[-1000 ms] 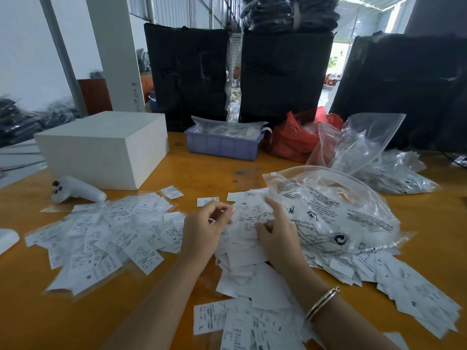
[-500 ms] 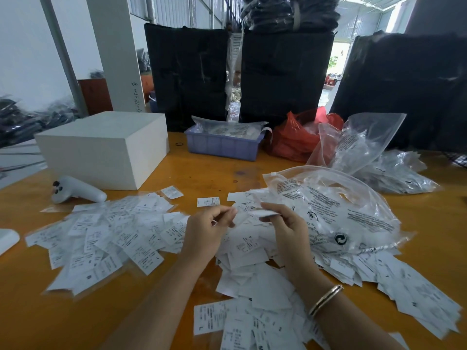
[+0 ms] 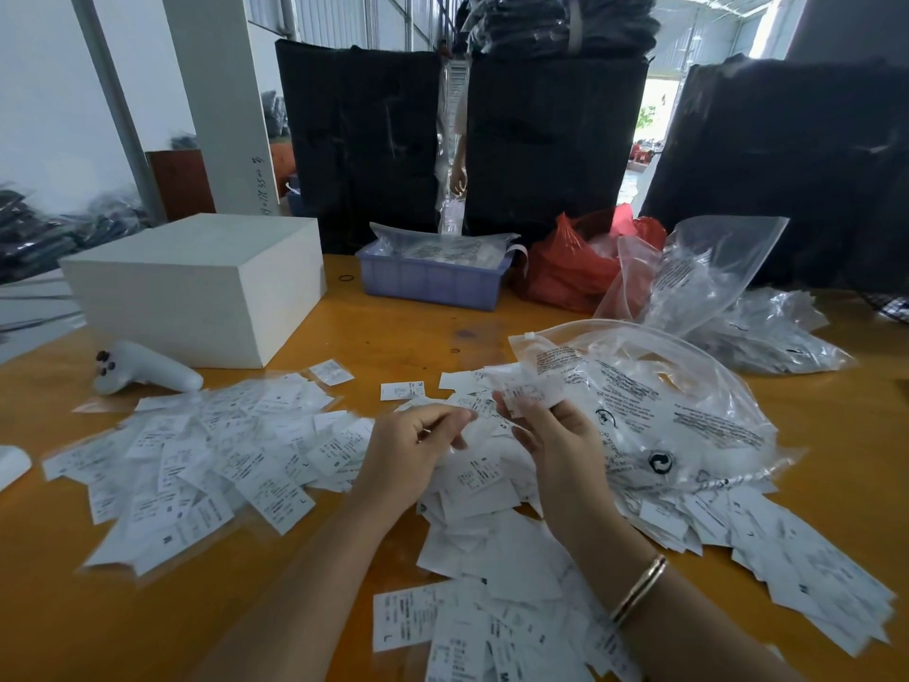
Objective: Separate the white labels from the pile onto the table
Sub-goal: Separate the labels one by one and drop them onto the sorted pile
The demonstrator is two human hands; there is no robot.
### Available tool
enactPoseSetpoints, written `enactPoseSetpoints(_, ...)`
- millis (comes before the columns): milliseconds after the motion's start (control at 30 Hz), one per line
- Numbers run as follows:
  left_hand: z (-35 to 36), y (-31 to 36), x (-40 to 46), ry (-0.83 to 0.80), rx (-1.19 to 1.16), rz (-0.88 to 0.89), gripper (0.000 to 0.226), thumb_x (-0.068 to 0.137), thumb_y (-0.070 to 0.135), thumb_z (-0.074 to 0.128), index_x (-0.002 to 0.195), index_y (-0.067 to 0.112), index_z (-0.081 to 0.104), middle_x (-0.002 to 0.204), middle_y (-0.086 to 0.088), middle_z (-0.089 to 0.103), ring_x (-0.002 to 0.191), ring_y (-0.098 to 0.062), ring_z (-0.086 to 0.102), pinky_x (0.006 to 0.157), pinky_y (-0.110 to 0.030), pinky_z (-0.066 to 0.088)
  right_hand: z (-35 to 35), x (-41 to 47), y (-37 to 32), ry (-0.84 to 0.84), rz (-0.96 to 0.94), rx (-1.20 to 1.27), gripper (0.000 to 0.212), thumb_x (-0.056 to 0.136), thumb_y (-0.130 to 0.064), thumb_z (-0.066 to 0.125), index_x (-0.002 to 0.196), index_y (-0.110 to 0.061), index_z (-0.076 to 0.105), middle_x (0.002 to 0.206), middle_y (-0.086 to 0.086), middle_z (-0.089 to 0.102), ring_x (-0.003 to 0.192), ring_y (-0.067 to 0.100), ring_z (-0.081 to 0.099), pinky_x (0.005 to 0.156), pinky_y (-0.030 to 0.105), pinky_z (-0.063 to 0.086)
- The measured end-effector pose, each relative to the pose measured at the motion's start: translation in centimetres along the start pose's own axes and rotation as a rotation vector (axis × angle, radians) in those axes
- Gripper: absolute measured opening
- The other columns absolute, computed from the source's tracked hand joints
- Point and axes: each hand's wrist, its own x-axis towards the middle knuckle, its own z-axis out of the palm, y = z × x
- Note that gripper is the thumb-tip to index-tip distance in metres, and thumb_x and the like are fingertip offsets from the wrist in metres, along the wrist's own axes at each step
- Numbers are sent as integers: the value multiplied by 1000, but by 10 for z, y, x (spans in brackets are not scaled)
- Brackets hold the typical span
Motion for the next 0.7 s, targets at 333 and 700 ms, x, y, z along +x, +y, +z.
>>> enactPoseSetpoints(333, 1, -2, 1, 0, -21, 41, 29, 78, 54, 50, 79, 33, 71, 68, 17, 68, 68, -12, 62, 65, -19, 48, 8, -2, 8, 4, 71, -60, 19, 80, -36, 69, 64, -25, 71, 83, -3, 70, 91, 13, 62, 81, 28, 44)
enactPoseSetpoints(700, 0, -4, 1, 16, -21, 33, 21, 83, 51, 48, 85, 39, 66, 75, 13, 70, 71, -9, 63, 63, -23, 51, 6, -4, 5, -121, -166, -477, 43, 89, -14, 61, 52, -35, 63, 52, -17, 50, 48, 0, 42, 50, 19, 33)
